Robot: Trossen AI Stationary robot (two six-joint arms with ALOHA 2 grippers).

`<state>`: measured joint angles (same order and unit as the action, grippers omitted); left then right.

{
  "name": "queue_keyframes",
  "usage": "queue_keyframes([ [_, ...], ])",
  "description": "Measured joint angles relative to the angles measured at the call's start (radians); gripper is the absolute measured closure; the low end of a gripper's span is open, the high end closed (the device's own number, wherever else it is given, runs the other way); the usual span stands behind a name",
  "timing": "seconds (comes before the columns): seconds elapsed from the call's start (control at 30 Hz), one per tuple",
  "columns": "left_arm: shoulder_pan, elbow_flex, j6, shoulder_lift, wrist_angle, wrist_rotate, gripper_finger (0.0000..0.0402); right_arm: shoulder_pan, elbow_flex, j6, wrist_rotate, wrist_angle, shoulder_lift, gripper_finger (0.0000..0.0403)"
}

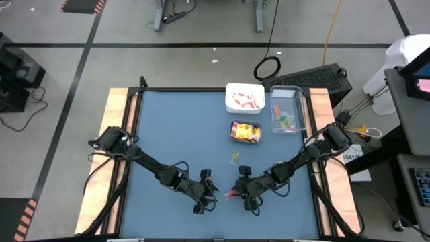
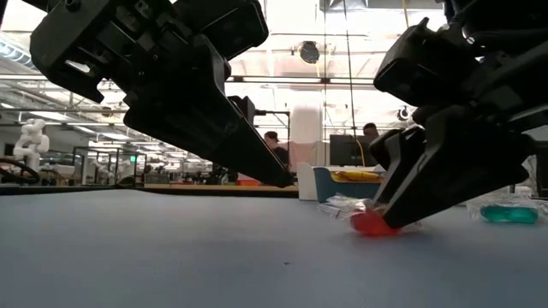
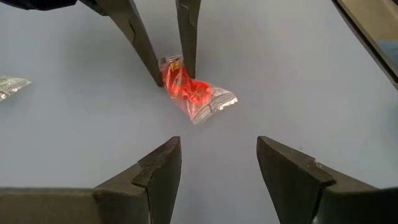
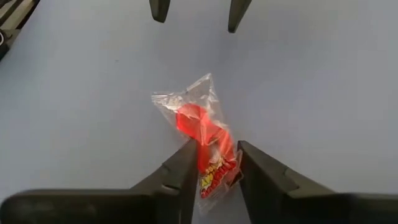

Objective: Sort candy
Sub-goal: Put the bottom left red candy into the transparent bin

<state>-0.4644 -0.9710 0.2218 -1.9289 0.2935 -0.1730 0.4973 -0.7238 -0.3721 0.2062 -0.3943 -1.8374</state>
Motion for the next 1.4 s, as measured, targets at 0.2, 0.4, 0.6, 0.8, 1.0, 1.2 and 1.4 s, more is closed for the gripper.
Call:
queue_keyframes([
  [0.2, 0.000, 0.000, -0.001, 0.000, 0.000, 0.000, 0.0187, 0.000, 0.000, 0.002, -0.005, 0.005, 0.021, 0.0321],
  [0.4, 0.000, 0.000, -0.001, 0.000, -0.003, -0.011, 0.0187, 0.002, 0.000, 0.025, -0.009, 0.006, 0.083, 0.0329],
  [0.6, 0.000, 0.000, -0.027, 0.002, -0.004, -0.018, 0.0187, 0.002, 0.000, 0.058, -0.030, 0.031, 0.175, 0.0330],
  [0.8, 0.000, 0.000, -0.045, 0.037, -0.004, -0.017, 0.0187, 0.002, 0.000, 0.124, -0.026, 0.075, 0.314, 0.0330],
  [1.0, -0.001, 0.000, -0.078, 0.109, -0.001, -0.018, 0.0187, 0.002, 0.000, 0.218, -0.014, 0.148, 0.472, 0.0330],
  [1.2, -0.001, 0.000, -0.138, 0.207, -0.008, -0.093, 0.0187, 0.002, 0.000, 0.325, 0.089, 0.212, 0.622, 0.0330],
  [1.4, 0.001, 0.000, -0.186, 0.292, -0.052, -0.186, 0.0187, 0.002, 0.000, 0.416, 0.171, 0.256, 0.700, 0.0330],
])
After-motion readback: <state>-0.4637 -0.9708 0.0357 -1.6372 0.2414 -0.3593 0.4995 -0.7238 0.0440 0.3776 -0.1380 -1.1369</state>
